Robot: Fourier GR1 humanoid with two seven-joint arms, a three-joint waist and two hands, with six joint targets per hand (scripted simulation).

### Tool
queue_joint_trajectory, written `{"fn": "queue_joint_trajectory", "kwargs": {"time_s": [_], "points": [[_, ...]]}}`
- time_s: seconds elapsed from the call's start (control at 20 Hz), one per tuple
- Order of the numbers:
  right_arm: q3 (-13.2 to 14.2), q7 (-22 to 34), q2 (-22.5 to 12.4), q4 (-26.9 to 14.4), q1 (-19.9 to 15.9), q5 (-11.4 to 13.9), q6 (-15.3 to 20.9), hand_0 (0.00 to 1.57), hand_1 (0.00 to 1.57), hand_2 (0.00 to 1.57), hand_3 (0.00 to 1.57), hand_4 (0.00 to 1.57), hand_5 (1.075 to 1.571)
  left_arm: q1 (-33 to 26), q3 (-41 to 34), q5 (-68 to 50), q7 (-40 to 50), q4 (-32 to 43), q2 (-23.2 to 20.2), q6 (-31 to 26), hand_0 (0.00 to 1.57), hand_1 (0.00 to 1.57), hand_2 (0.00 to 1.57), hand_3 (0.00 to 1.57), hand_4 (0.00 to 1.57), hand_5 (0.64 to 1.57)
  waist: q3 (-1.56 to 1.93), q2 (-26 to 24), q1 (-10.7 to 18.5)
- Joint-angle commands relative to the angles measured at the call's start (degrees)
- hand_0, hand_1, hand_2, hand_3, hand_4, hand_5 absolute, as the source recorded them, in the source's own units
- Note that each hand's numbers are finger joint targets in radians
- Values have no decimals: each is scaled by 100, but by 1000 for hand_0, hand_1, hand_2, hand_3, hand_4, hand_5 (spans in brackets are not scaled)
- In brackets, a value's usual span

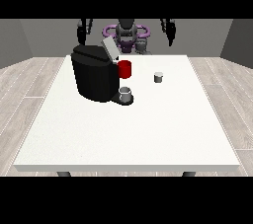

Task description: Insert the coffee pod into the coffee machine and close the lid

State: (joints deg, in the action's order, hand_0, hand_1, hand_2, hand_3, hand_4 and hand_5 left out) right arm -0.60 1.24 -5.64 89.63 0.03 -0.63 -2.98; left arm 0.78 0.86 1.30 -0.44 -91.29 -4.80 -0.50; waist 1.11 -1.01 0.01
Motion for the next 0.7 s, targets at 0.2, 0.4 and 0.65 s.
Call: {"fn": "queue_joint_trajectory", "kwargs": {"time_s": [0.2,0.4,0.65], "points": [[230,427,-88,98,18,-77,31,0,0,0,0,128,1571,-380,19,-150,-770,180,222,-158,0,0,0,0,273,1571,-113,-175,-9],[738,-640,388,-211,-218,-5,940,0,0,0,0,95,1571,-277,50,-163,-1332,198,186,-346,0,0,0,0,265,1571,-112,99,14],[560,-870,408,-368,-11,73,951,0,0,0,0,267,1571,-81,239,561,-736,58,-153,-181,0,0,0,0,213,1571,-110,-4,-32]]}}
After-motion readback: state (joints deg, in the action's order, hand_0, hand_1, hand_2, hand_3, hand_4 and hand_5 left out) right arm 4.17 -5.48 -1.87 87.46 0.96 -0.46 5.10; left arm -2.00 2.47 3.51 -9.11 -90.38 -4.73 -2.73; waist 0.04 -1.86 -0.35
